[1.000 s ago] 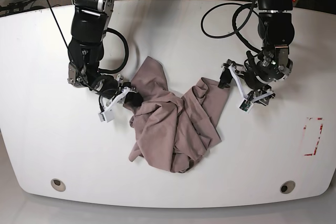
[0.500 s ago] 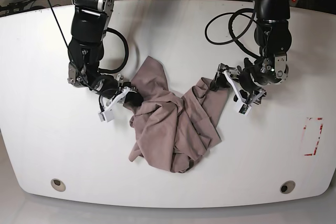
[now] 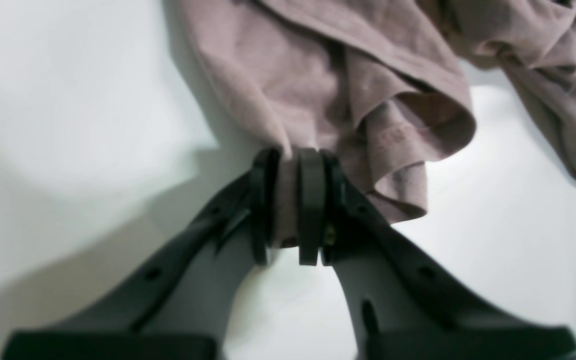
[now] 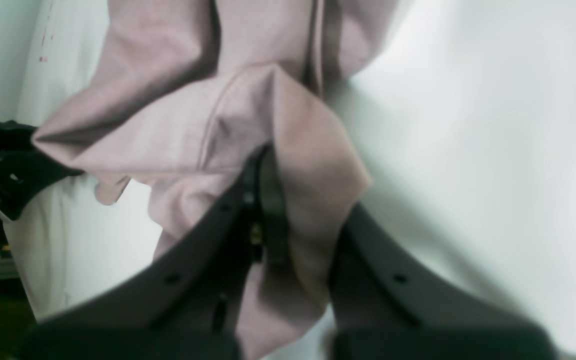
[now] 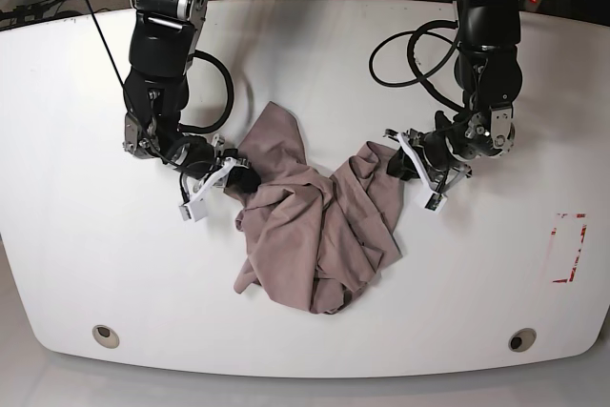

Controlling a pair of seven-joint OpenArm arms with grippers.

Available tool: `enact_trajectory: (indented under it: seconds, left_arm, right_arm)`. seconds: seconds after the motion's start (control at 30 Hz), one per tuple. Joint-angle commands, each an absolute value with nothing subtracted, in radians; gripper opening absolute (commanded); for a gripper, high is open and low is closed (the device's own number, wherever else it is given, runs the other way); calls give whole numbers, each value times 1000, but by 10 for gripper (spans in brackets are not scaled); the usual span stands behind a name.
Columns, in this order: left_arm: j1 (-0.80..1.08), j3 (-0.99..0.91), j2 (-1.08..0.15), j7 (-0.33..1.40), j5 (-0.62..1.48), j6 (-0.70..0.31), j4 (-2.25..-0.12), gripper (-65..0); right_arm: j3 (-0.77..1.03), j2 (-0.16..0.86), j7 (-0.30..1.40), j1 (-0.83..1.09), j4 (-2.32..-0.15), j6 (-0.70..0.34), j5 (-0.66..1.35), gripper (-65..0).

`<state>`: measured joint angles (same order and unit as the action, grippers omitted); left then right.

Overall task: Fold the T-shirt properly
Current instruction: 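Lift the shirt with both grippers and pull it toward the table edge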

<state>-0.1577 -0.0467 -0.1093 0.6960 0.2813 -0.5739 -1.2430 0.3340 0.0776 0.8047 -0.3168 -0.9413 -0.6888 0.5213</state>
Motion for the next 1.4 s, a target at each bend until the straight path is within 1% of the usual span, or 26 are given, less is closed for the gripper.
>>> enact_trajectory:
  seconds: [0.0,0.07,0.13,0.23,0.27,0.43,0.67,0.87,1.03,1.07,1.2,1.37]
  left_arm:
    - [-165,-47,-120,722,266,-575,-1256,-618]
    - [-166,-48,-131,722,265,-570,-1271,-647]
    - [-168,-50,-147,720,266,-559,-1287,-650]
    - [-166,-122,-153,679,265,-470,-1316,-650]
    - [-165,-143,-151,662,265,-447,-1319,-650]
    - [-183,-147,-163,657,265,-443,-1346,-650]
    - [-216,-148,-222,668,263,-429,-1515,-650]
    - [-300,-180,-272,739,265,-410,-1613,-650]
    - [-398,-259,-291,788,265,-414,-1630,-650]
    - [-420,-266,-311,796,265,-414,-1632,-650]
    - [-490,-277,-366,808,269,-414,-1635,-650]
    - [-503,-292,-418,808,271,-414,-1672,-650]
  right_arm:
    - [343,85,822,-340,-977,-698,533,-650]
    - [344,85,839,-337,-1033,-698,533,-650]
    - [352,85,848,-317,-1106,-698,533,-650]
    - [349,90,849,-308,-1202,-698,522,-650]
    - [346,107,849,-309,-1221,-698,524,-650]
    - [346,147,852,-341,-1276,-698,532,-650]
    - [346,226,935,-455,-1372,-698,532,-650]
    - [341,305,955,-622,-1366,-698,530,-650]
    - [300,367,957,-797,-1254,-698,533,-650]
    - [292,378,957,-834,-1233,-698,533,-650]
    - [285,395,957,-951,-1194,-698,532,-650]
    - [251,432,992,-1073,-1155,-698,532,-650]
